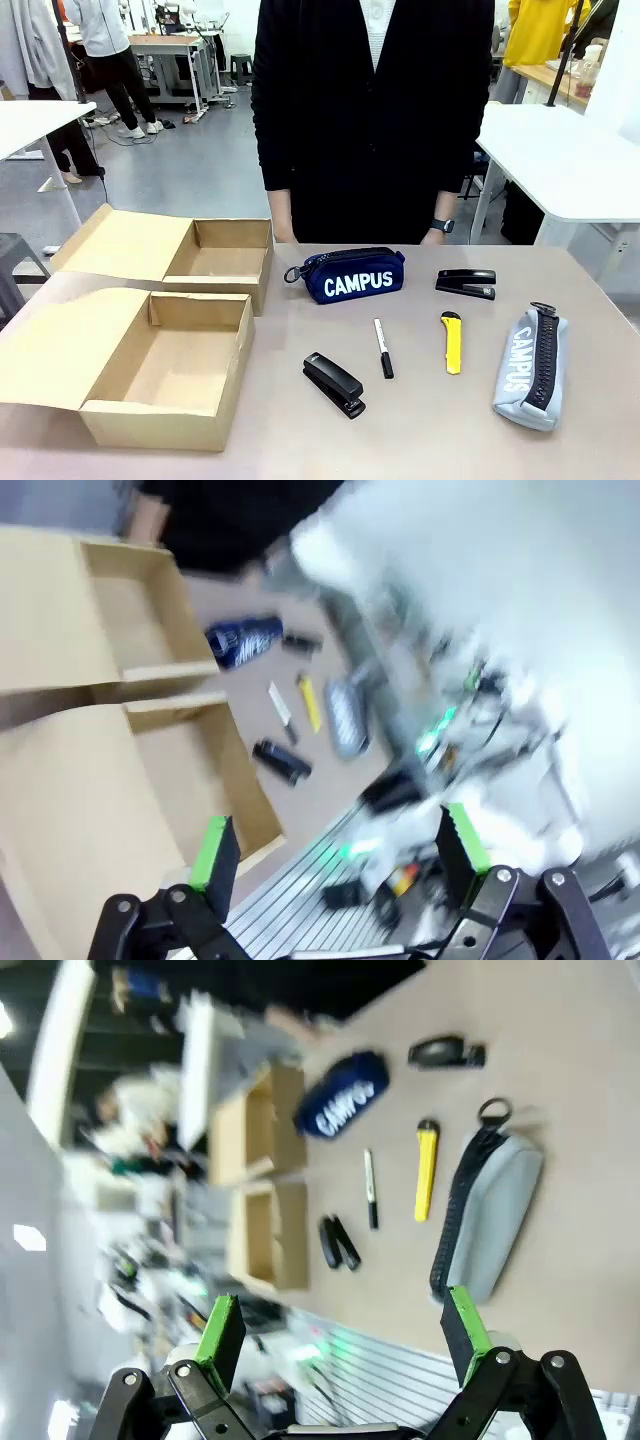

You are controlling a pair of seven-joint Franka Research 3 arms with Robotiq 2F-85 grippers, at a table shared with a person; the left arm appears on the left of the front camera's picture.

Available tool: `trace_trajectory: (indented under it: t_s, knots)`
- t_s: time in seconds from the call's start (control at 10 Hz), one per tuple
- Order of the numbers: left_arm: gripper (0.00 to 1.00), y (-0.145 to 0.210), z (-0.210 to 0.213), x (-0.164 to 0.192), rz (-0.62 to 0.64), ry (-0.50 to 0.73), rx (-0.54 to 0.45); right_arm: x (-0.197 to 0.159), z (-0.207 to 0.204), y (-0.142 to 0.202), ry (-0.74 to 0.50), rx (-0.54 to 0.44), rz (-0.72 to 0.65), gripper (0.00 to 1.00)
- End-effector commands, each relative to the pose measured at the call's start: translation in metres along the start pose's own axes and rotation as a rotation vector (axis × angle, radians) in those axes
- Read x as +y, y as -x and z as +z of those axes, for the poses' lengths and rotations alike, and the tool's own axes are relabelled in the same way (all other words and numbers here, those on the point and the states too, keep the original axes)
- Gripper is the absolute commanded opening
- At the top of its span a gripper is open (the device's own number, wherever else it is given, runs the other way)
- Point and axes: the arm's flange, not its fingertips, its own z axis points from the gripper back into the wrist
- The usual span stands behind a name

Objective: Place items inside the box.
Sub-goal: Pick up a Pencil pouch or Stapler and place it inside the Mailer Box closest to the robot.

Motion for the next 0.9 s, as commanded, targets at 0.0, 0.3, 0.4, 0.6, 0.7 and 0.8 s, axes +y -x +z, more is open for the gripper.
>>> trace_trajectory:
  t_s: [0.0, 0.3, 0.4, 0.6, 0.7, 0.8]
  knots:
    - [1.00, 0.048, -0.029, 0.054, 0.206, 0.123, -0.209, -0.052, 0.007, -0.015, -0.179, -0.139, -0.131, 1.00]
    - [1.00, 0.077, -0.093, 0.063, 0.289, 0.094, -0.363, -0.110, 0.007, -0.010, -0.069, -0.371, -0.167, 1.00]
    - [1.00, 0.012, 0.031, 0.088, 0.331, 0.129, -0.269, -0.094, 0.035, -0.005, -0.173, -0.220, -0.235, 1.00]
    - [1.00, 0.012, 0.031, 0.088, 0.331, 0.129, -0.269, -0.094, 0.035, -0.005, -0.173, -0.220, -0.235, 1.00]
    - [1.00, 0.012, 0.031, 0.088, 0.331, 0.129, -0.269, -0.094, 0.035, -0.005, -0.173, -0.220, -0.235, 1.00]
    - [1.00, 0.012, 0.031, 0.088, 0.331, 0.129, -0.269, -0.094, 0.035, -0.005, -0.173, -0.220, -0.235, 1.00]
